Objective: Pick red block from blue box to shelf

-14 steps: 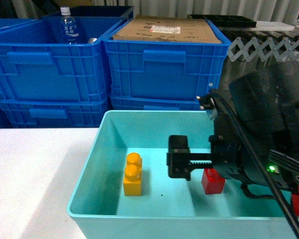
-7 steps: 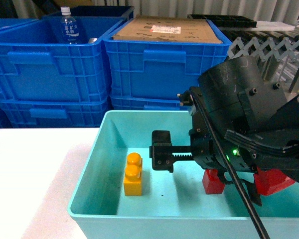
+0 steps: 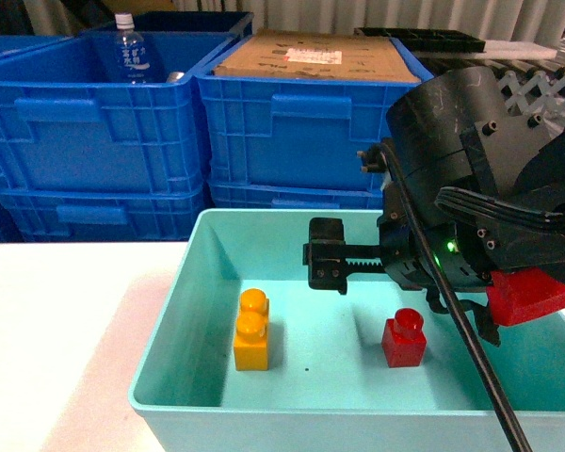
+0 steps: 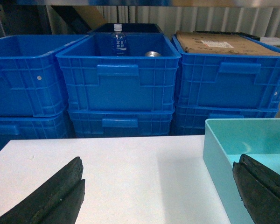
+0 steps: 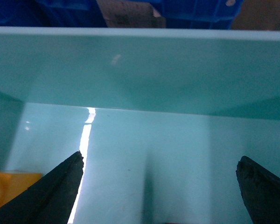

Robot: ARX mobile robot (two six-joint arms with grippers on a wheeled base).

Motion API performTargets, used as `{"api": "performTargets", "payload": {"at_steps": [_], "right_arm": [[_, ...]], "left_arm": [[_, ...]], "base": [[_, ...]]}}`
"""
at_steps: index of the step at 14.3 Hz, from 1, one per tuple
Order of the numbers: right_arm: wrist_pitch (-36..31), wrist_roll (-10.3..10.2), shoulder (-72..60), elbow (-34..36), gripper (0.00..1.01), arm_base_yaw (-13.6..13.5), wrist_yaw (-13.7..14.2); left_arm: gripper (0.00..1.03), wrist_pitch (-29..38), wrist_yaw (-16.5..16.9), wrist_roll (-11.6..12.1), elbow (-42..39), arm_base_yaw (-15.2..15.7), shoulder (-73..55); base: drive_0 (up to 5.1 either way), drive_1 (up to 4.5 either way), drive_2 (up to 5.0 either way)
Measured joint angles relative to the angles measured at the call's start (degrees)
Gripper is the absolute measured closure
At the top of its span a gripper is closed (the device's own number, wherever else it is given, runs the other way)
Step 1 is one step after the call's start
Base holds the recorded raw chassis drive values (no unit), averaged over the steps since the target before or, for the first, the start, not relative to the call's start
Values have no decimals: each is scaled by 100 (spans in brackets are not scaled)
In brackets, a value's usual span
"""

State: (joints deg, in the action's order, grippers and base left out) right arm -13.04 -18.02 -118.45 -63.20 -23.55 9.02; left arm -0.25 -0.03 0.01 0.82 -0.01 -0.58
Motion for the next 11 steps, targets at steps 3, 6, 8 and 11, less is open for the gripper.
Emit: {"api": "performTargets", "payload": {"at_steps": [3, 6, 8, 11], "right_arm": [[404, -177, -238, -149, 3, 48, -13], [619, -365, -337, -249, 3, 35, -101], [741, -560, -474, -254, 3, 37, -238], [671, -601, -562, -238, 3, 37, -186]], "left_arm": [[5, 0, -2, 0, 0, 0, 0], [5, 2, 0, 0, 0, 0, 0], [5, 2, 0, 0, 0, 0, 0], [5, 2, 0, 0, 0, 0, 0]], "base": [[0, 0, 0], [0, 0, 0], [0, 0, 0], [0, 0, 0]]}}
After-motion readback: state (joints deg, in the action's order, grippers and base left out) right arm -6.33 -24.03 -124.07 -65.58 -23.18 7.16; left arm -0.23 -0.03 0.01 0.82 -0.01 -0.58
